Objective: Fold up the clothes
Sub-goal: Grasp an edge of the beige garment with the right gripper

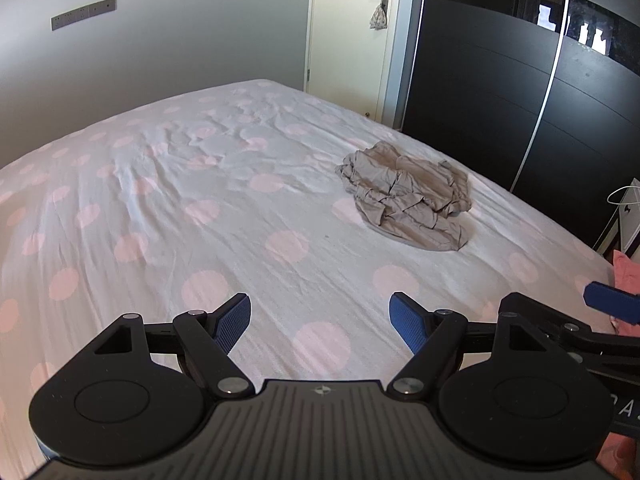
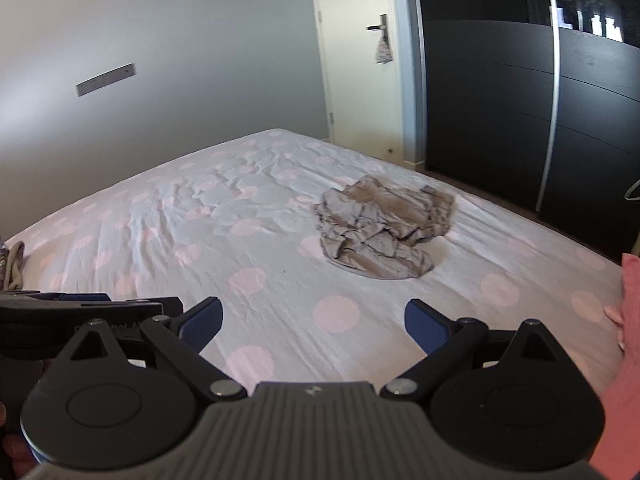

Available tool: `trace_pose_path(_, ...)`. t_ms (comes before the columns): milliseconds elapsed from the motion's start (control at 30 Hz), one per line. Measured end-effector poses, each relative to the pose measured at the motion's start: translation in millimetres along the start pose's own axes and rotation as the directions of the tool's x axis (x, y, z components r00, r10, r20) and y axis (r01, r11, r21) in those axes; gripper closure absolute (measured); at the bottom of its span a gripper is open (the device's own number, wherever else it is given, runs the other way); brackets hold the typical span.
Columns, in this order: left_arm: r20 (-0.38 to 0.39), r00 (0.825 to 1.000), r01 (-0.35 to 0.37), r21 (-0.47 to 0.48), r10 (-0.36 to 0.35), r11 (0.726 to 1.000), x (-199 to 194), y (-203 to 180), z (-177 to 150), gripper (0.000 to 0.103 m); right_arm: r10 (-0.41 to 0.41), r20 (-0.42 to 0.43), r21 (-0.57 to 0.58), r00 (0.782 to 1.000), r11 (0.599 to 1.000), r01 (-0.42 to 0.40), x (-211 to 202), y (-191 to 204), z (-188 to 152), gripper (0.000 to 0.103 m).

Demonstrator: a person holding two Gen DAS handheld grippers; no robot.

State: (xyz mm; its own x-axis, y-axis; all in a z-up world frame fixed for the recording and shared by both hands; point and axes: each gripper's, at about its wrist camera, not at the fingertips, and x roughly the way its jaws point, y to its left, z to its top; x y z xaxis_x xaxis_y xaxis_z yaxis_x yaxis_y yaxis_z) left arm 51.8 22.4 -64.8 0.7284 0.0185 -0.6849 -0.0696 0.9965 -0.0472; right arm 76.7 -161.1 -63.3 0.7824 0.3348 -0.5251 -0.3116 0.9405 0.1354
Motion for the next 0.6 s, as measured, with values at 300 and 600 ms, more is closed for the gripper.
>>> trace_pose_path(300, -0.07, 0.989, -0.132, -0.038, 0.13, 0.99, 41, 47, -3, 0.027, 0.057, 0.002, -0.158, 0.998, 0.986, -0.056, 105, -45, 18, 0.007)
trace_pose_path(600, -0.209, 0.935, -0.316, -0.119, 0.287, 0.941, 86, 129, -21, 0.027, 0.052, -0.122, -0.213, 0.991, 0.974, -0.077, 246, -88, 20, 0.007)
